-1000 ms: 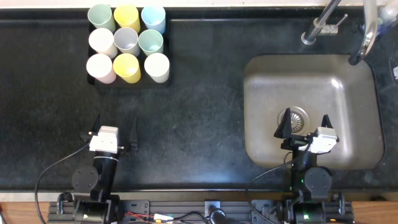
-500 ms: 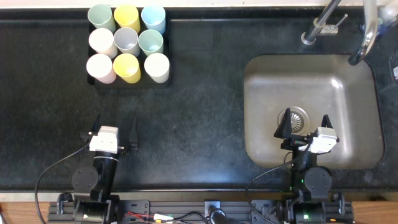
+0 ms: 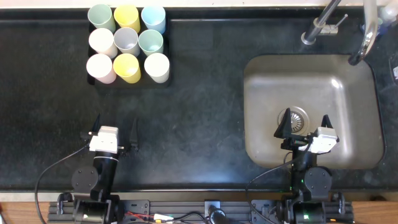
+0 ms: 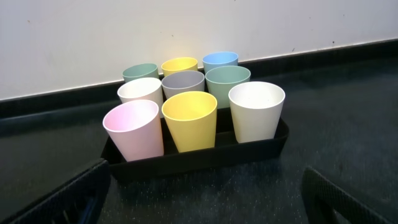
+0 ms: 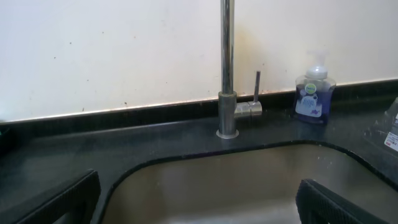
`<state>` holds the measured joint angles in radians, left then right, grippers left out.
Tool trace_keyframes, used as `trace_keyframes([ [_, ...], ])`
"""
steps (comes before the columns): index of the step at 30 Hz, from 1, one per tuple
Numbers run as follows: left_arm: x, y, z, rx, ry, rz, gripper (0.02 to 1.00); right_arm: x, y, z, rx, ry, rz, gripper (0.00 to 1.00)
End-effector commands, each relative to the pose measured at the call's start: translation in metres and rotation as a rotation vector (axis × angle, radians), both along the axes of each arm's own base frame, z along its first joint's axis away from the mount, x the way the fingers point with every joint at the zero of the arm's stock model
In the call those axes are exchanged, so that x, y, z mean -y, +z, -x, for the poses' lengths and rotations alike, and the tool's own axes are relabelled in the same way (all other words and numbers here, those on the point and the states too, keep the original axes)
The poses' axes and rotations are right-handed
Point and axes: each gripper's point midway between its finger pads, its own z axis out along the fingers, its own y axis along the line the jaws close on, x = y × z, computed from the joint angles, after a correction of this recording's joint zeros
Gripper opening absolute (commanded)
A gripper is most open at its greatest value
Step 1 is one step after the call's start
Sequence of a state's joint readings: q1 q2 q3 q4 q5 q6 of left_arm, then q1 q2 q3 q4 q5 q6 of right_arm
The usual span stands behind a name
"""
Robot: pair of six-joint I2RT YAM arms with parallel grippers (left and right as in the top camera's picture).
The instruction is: Store Cups
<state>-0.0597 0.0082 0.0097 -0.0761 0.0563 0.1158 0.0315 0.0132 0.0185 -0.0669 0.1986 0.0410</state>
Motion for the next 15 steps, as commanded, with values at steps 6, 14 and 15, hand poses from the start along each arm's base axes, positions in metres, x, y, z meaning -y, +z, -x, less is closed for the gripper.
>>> trace_keyframes([
  [6, 0.002, 0.0, 0.0, 0.003, -0.011, -0.017, 0.998, -0.004, -0.003, -0.001, 0.004, 0.023, -0.004, 0.998],
  [14, 0.002, 0.0, 0.0, 0.003, -0.011, -0.018, 0.998, -0.026, -0.006, -0.002, -0.01, 0.153, 0.003, 0.998],
  [15, 0.002, 0.0, 0.0, 0.003, -0.011, -0.018, 0.998, -0.026, -0.006, -0.002, -0.01, 0.153, 0.003, 0.998],
])
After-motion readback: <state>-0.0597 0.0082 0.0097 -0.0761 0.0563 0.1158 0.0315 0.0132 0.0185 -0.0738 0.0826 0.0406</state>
